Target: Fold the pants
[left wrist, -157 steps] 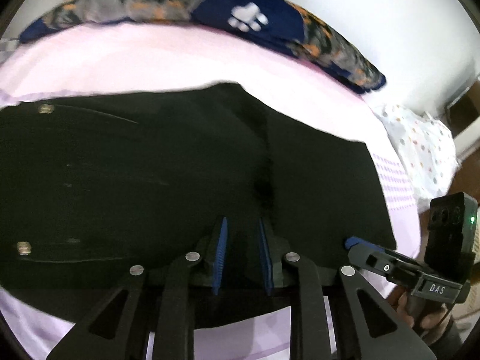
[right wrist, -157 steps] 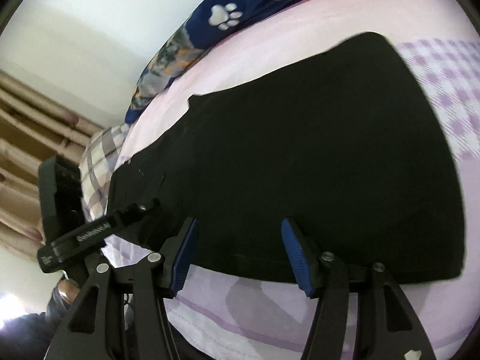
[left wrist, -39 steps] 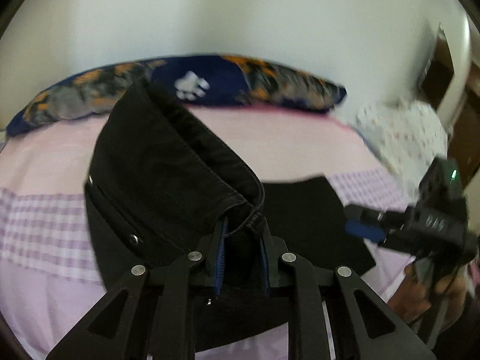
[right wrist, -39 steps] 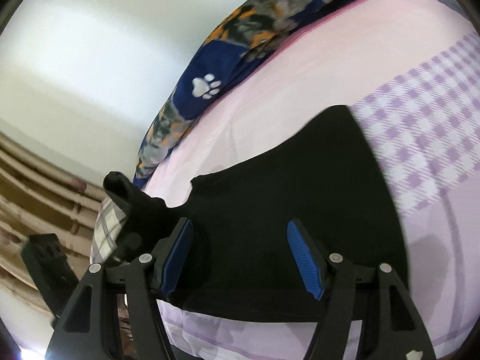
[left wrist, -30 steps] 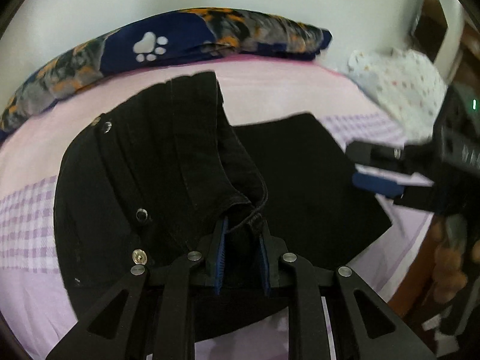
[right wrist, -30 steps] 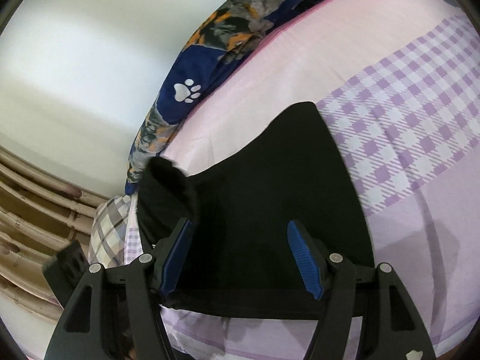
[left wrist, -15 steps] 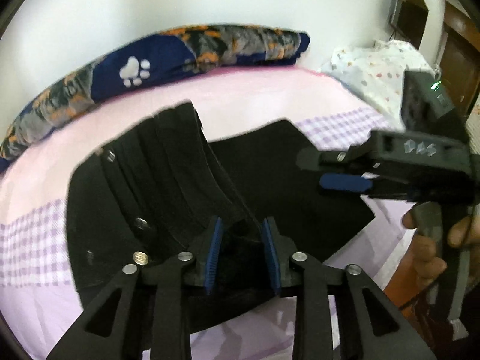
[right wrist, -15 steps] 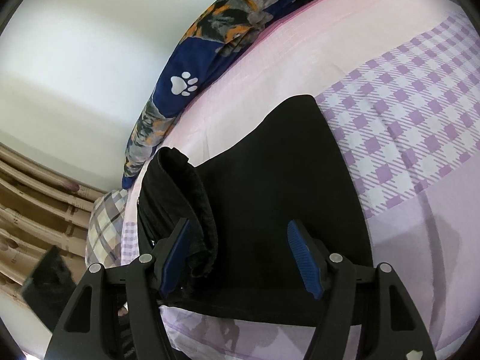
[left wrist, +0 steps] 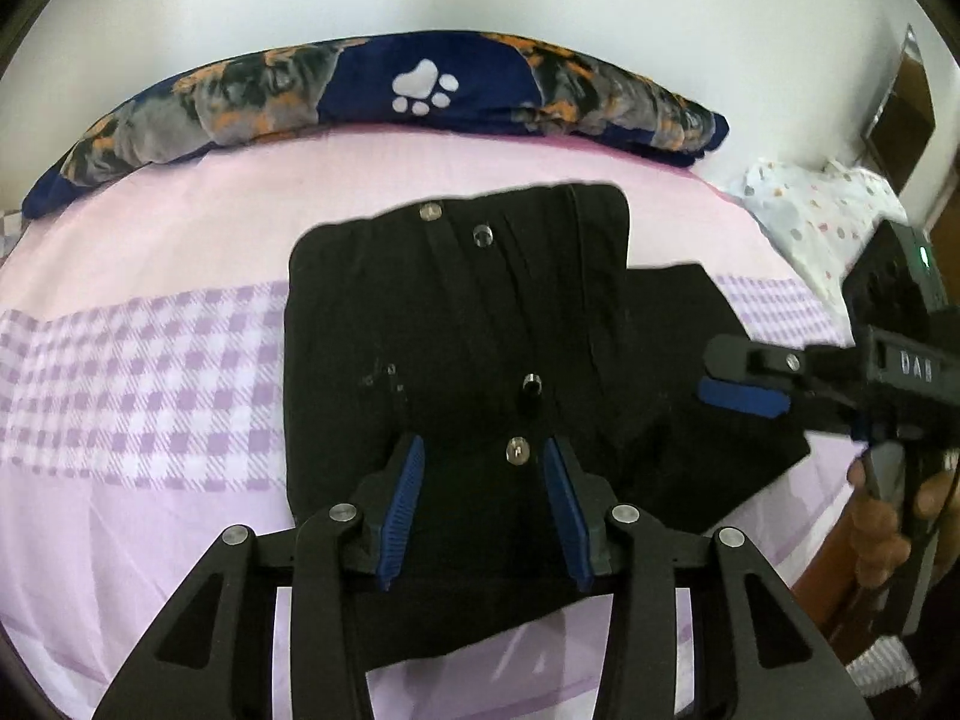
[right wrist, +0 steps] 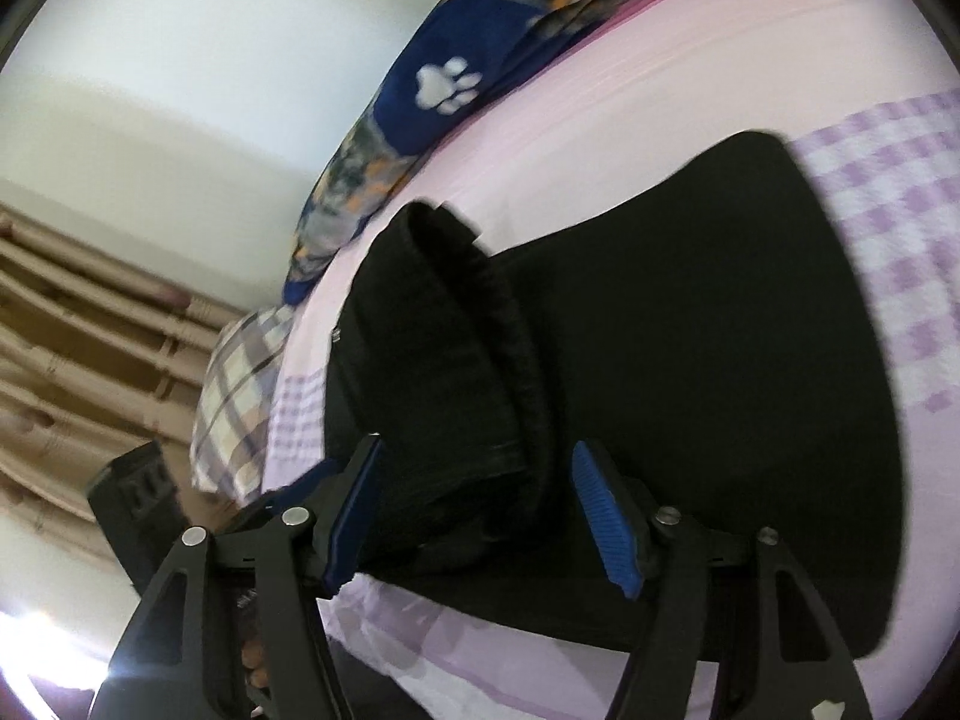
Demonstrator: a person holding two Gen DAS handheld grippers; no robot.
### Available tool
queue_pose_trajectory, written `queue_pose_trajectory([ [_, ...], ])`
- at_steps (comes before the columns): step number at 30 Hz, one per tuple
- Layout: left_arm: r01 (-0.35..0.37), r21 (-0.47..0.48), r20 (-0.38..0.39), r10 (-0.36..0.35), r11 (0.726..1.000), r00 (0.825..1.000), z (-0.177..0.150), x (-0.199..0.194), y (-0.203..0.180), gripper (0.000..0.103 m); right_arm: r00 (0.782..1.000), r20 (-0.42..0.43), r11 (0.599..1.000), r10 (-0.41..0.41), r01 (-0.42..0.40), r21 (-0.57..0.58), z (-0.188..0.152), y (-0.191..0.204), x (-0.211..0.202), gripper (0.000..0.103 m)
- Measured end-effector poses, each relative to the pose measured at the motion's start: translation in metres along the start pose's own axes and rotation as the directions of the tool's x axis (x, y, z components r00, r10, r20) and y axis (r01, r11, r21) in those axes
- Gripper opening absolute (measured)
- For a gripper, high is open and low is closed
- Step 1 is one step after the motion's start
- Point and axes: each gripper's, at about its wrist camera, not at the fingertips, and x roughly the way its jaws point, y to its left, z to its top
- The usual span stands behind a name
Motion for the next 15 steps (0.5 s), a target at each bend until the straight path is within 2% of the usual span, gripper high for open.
queue_pose_trajectory([
  [4,-0.003,0.037,-0.027,0.004,0.999,1.000,-0.010,0.008,-0.007,0.043,0.999,-0.041,1.000,-0.007,0.007,0.002,0.001,0.003,0.017,0.054],
  [6,0.009,0.045,-0.041,-0.007,0.999,0.999,-0.012,0.013,-0.010,0.043,0.999,-0.035,1.000,-0.021,0.021,0.006,0.001,0.003,0.020,0.052],
  [8,0.009,0.052,-0.044,-0.007,0.999,0.999,-0.013,0.014,-0.011,0.043,0.999,-0.038,0.999,-0.034,0.034,0.002,0.003,0.004,0.022,0.045],
  [9,0.016,0.047,-0.043,-0.014,0.999,0.999,-0.012,0.013,-0.011,0.043,0.998,-0.037,0.999,-0.042,0.042,-0.006,0.003,0.006,0.021,0.038],
  [10,0.029,0.035,-0.041,-0.028,0.999,0.999,-0.011,0.012,-0.009,0.043,0.998,-0.030,0.998,-0.062,0.061,-0.027,0.002,0.008,0.019,0.025],
  [11,0.043,0.019,-0.038,-0.042,0.999,0.998,-0.009,0.009,-0.006,0.043,0.997,-0.026,0.997,-0.072,0.071,-0.037,0.001,0.009,0.017,0.017],
  [15,0.058,-0.039,0.006,-0.058,0.998,0.998,0.001,-0.003,0.007,0.043,0.998,-0.002,0.998,-0.062,0.062,-0.030,-0.003,0.009,0.004,0.013],
])
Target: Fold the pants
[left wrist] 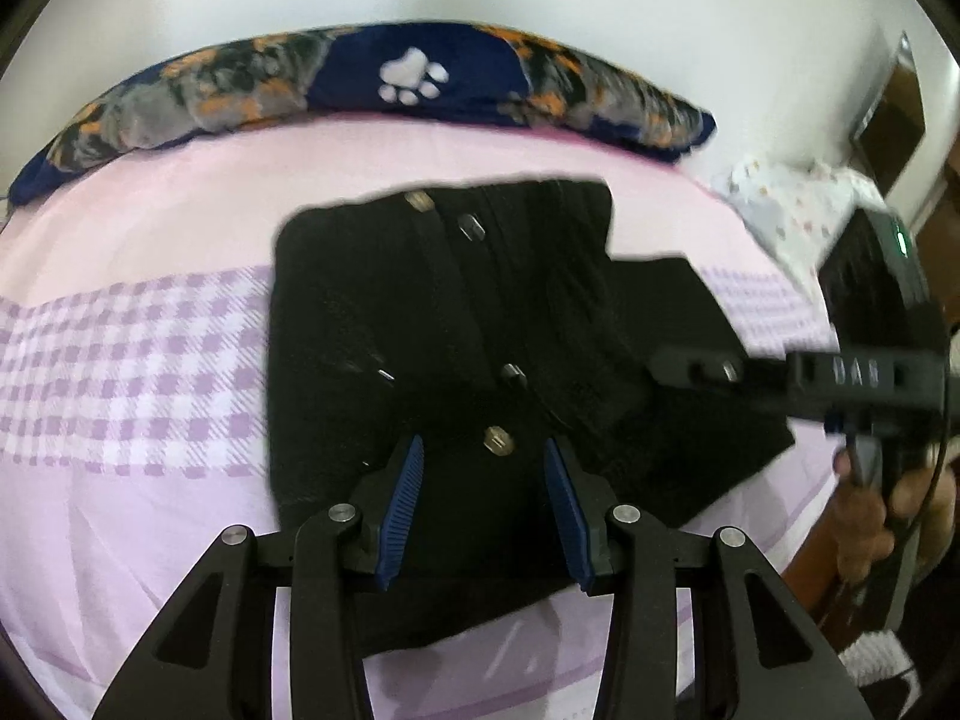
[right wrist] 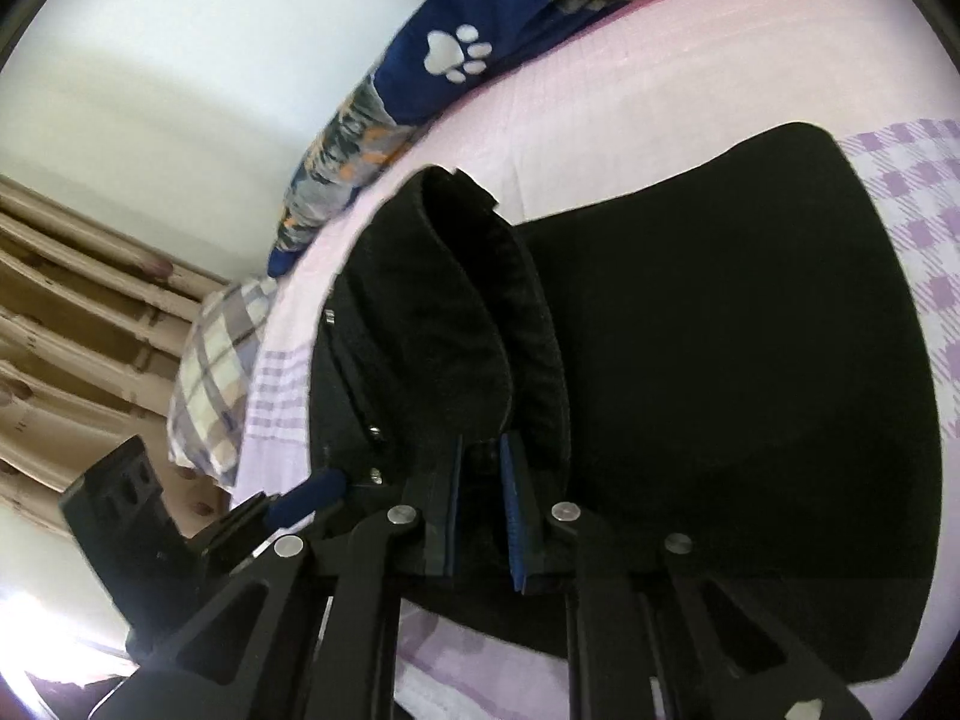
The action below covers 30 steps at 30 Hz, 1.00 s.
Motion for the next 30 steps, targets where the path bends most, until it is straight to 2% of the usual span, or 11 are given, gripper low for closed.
queue_pose_trajectory([
  [4,-0.015,-0.025,0.017,0.015,1.000,1.000,0.005,-0.005,0.012,0.044,1.000,-0.006,1.000,-0.007,0.008,0.029,-0.005,-0.006,-0.002,0.016],
  [7,-0.024,-0.035,0.014,0.024,0.999,1.000,0.003,-0.005,0.018,0.044,1.000,-0.016,0.997,0.019,-0.018,0.077,-0.006,-0.014,-0.003,0.017],
  [13,-0.048,0.005,-0.009,0.048,0.999,0.999,-0.004,0.004,0.013,0.044,0.997,-0.077,0.997,0.032,-0.026,0.072,-0.011,-0.013,0.002,0.024],
  [18,-0.061,0.037,-0.027,0.062,0.997,0.998,-0.011,0.010,0.006,0.044,0.999,-0.049,0.997,0.015,-0.012,0.070,-0.004,-0.008,0.012,0.025],
  [21,-0.053,0.031,-0.028,0.054,0.998,0.998,-0.009,0.007,0.007,0.044,1.000,-0.020,1.000,-0.001,0.002,0.031,-0.003,-0.001,0.010,0.017],
  [25,-0.020,-0.017,-0.005,0.019,1.000,1.000,-0.001,-0.005,0.014,0.044,1.000,0.008,1.000,0.023,-0.023,0.004,-0.011,0.005,-0.009,0.014],
  [28,-0.015,-0.006,-0.016,0.015,1.000,1.000,0.001,-0.006,0.015,0.045,0.998,-0.005,0.996,0.059,-0.059,0.061,-0.018,-0.008,-0.016,0.014],
  [30,-0.020,0.002,-0.044,0.020,1.000,0.999,-0.001,0.000,0.015,0.045,0.999,-0.040,0.997,0.034,-0.031,0.066,-0.023,-0.016,-0.008,0.014],
])
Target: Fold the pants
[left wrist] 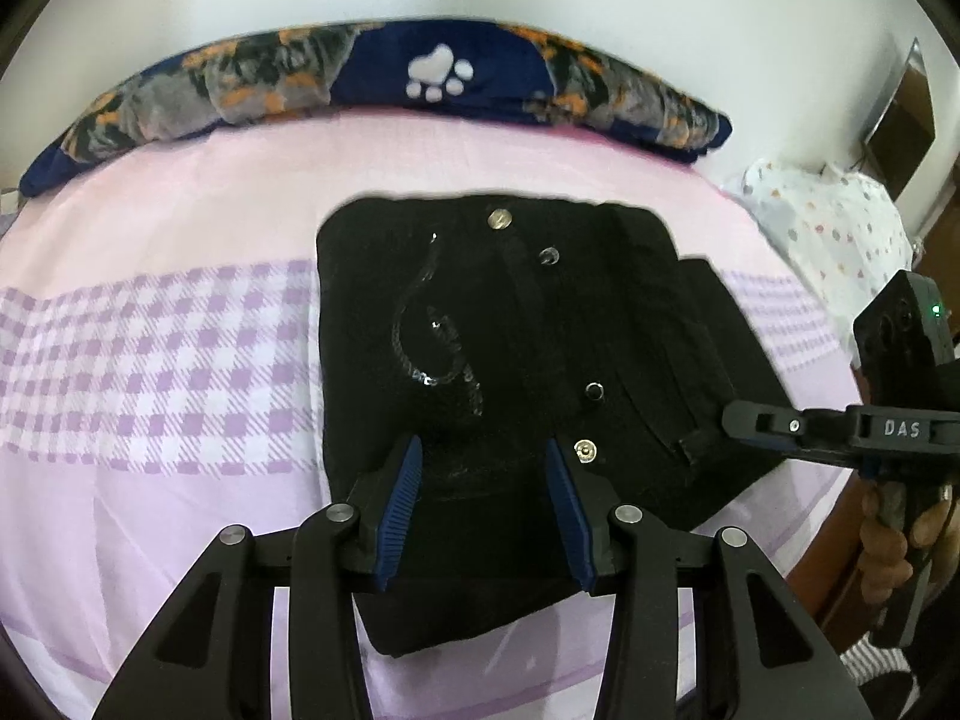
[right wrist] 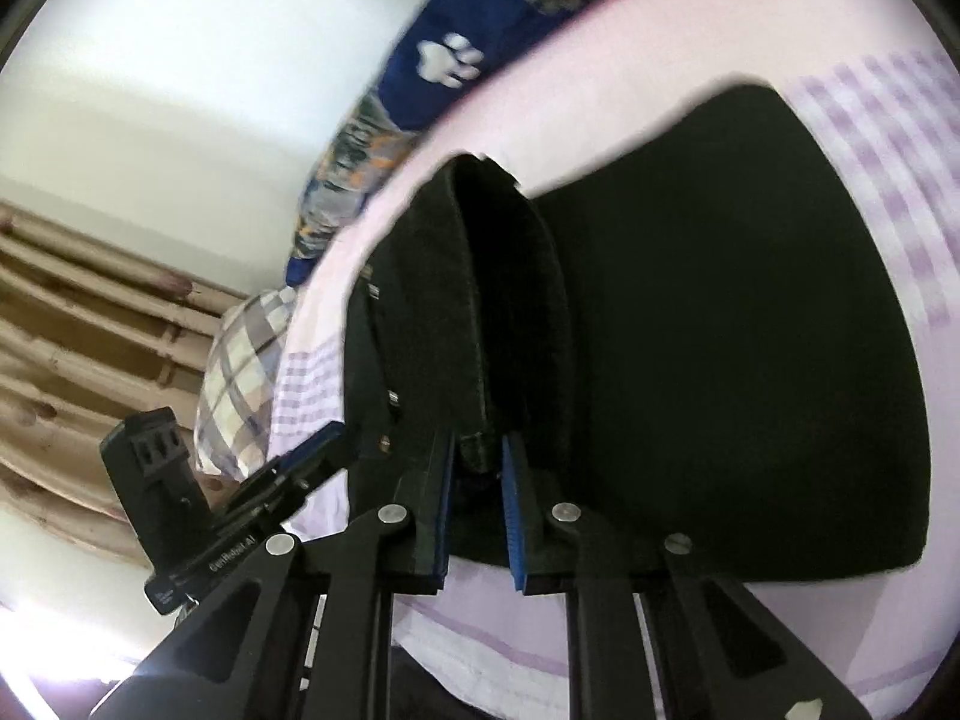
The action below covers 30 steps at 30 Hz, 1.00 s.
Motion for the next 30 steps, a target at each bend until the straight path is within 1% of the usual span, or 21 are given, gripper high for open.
queue_pose_trajectory([
  [2,-0.017,0.024,-0.011,0.018,1.000,1.000,-0.003,0.004,-0.003,0.045,1.000,-0.009,1.000,0.004,-0.004,0.014,0.001,-0.004,0.003,0.015],
  [3,-0.028,0.038,-0.012,0.029,0.999,1.000,-0.004,0.005,-0.005,0.045,1.000,-0.013,1.000,0.013,-0.013,0.012,0.003,-0.004,0.003,0.022],
  [6,-0.042,0.069,-0.019,0.043,0.997,0.999,-0.007,0.009,-0.011,0.048,0.999,-0.004,0.999,-0.037,0.037,-0.023,0.013,-0.002,-0.002,0.047],
  [9,-0.049,0.077,-0.022,0.050,0.996,0.998,-0.008,0.012,-0.013,0.050,1.000,-0.003,0.998,-0.019,0.019,-0.054,0.025,-0.007,-0.005,0.050],
  [12,-0.044,0.063,-0.025,0.045,0.997,0.999,-0.008,0.013,-0.012,0.051,1.000,-0.029,0.997,0.011,-0.013,-0.078,0.038,-0.014,0.001,0.053],
  [13,-0.042,0.060,-0.026,0.043,0.997,0.999,-0.008,0.013,-0.012,0.051,0.999,-0.045,0.996,0.022,-0.026,-0.085,0.042,-0.017,0.005,0.051],
  [17,-0.039,0.054,-0.035,0.041,0.998,0.999,-0.006,0.014,-0.011,0.051,0.993,-0.090,0.989,0.078,-0.089,-0.118,0.059,-0.019,0.016,0.052],
  [21,-0.047,0.055,-0.040,0.050,0.997,0.998,-0.007,0.016,-0.011,0.051,0.985,-0.132,0.977,0.108,-0.130,-0.170,0.067,-0.012,0.033,0.052],
  [23,-0.050,0.055,-0.042,0.052,0.997,0.998,-0.006,0.017,-0.011,0.051,0.982,-0.142,0.970,0.128,-0.154,-0.188,0.069,-0.007,0.042,0.050],
  [25,-0.054,0.053,-0.047,0.056,0.997,0.997,-0.006,0.019,-0.011,0.051,0.980,-0.147,0.970,0.134,-0.160,-0.184,0.072,-0.006,0.049,0.037],
  [26,-0.055,0.051,-0.048,0.058,0.997,0.997,-0.005,0.020,-0.010,0.051,0.977,-0.149,0.972,0.151,-0.174,-0.160,0.072,-0.008,0.053,0.032],
  [27,-0.056,0.049,-0.050,0.058,0.997,0.997,-0.005,0.020,-0.010,0.051,0.972,-0.157,0.973,0.173,-0.193,-0.124,0.071,-0.011,0.057,0.023],
  [28,-0.056,0.046,-0.051,0.058,0.997,0.997,-0.005,0.020,-0.010,0.051,0.969,-0.160,0.973,0.189,-0.206,-0.099,0.070,-0.014,0.058,0.018],
  [30,-0.052,0.042,-0.053,0.055,0.998,0.997,-0.005,0.020,-0.009,0.051,0.969,-0.134,0.974,0.209,-0.218,-0.055,0.066,-0.014,0.056,0.014],
])
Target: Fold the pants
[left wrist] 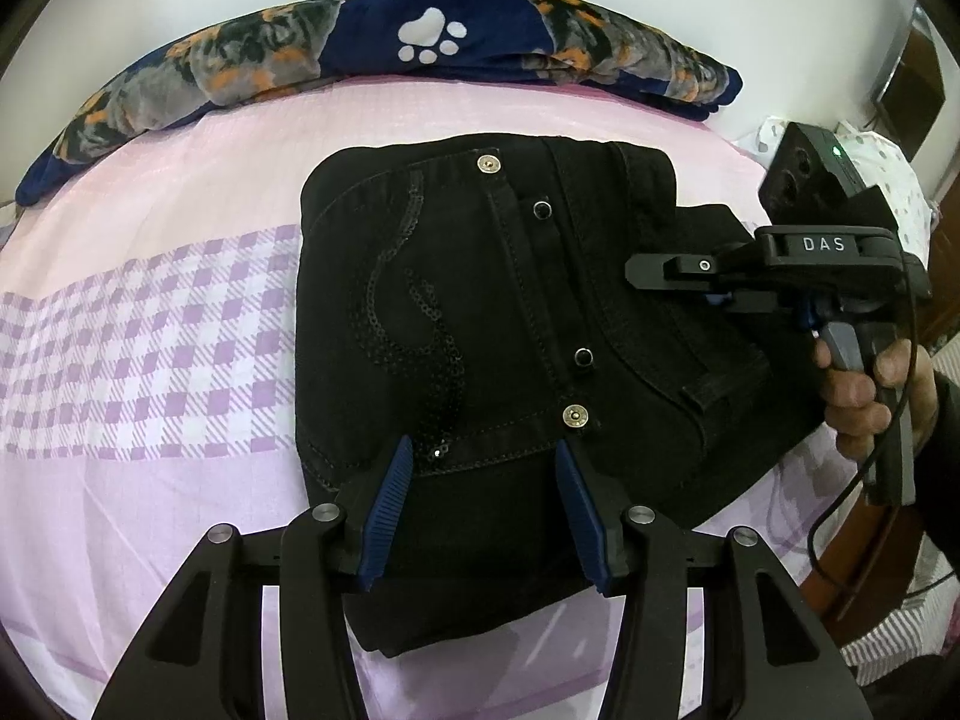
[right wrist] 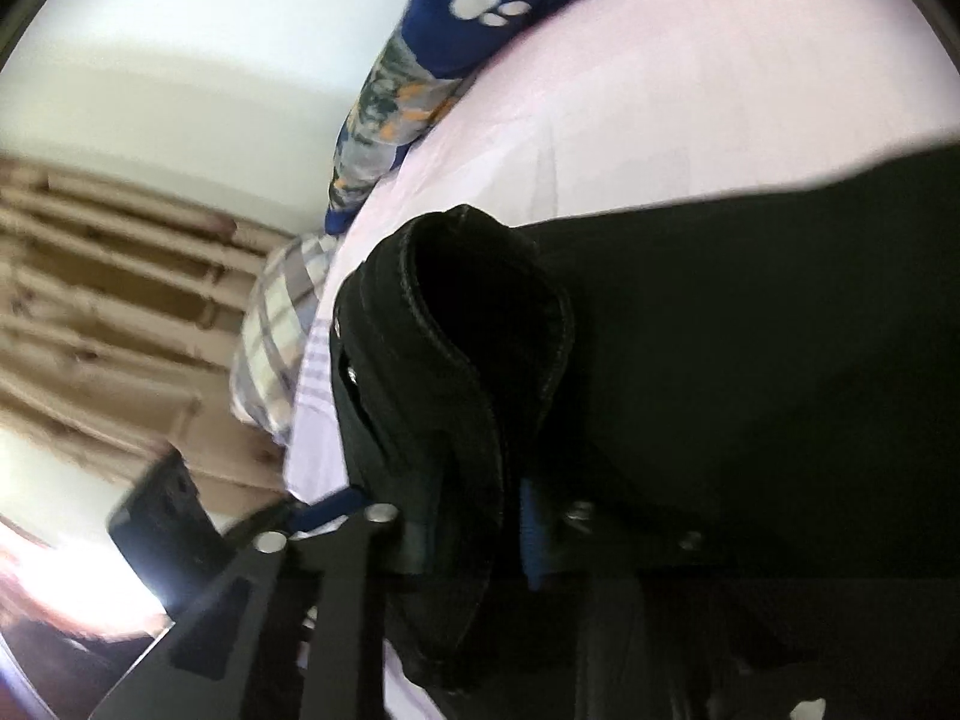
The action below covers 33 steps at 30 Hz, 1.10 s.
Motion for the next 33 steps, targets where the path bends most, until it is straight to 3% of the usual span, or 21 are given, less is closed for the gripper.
queue_pose_trajectory([
  [4,0.028,-0.029,0.003,-0.028,0.999,1.000,0.004,-0.007,0.004,0.051,0.998,0.058,1.000,-0.016,0.016,0.004,-0.007,0.025,-0.012,0.013],
  [8,0.082,-0.073,0.068,-0.078,0.994,0.995,0.013,-0.028,0.013,0.051,0.996,0.091,0.999,0.008,-0.005,-0.039,-0.006,0.061,-0.030,0.012],
  [10,0.097,-0.078,0.098,-0.089,0.992,0.991,0.018,-0.036,0.015,0.051,0.993,0.109,0.998,0.047,-0.043,-0.037,-0.004,0.075,-0.040,0.012],
  [14,0.106,-0.054,0.118,-0.099,0.993,0.988,0.030,-0.042,0.007,0.051,0.987,0.161,0.998,0.022,-0.011,-0.066,0.000,0.088,-0.065,0.012],
  [21,0.147,0.028,0.085,-0.149,0.989,0.985,0.046,-0.023,-0.027,0.051,0.961,0.255,0.994,-0.106,0.104,0.023,-0.003,0.046,-0.114,0.012],
  [28,0.141,0.095,-0.017,-0.140,0.985,0.990,0.044,0.009,-0.056,0.051,0.943,0.195,0.956,-0.268,0.235,0.177,-0.018,-0.034,-0.109,0.011],
  [33,0.132,0.113,-0.057,-0.127,0.985,0.990,0.037,0.018,-0.059,0.051,0.944,0.244,0.962,-0.223,0.172,0.212,-0.024,-0.037,-0.117,0.010],
])
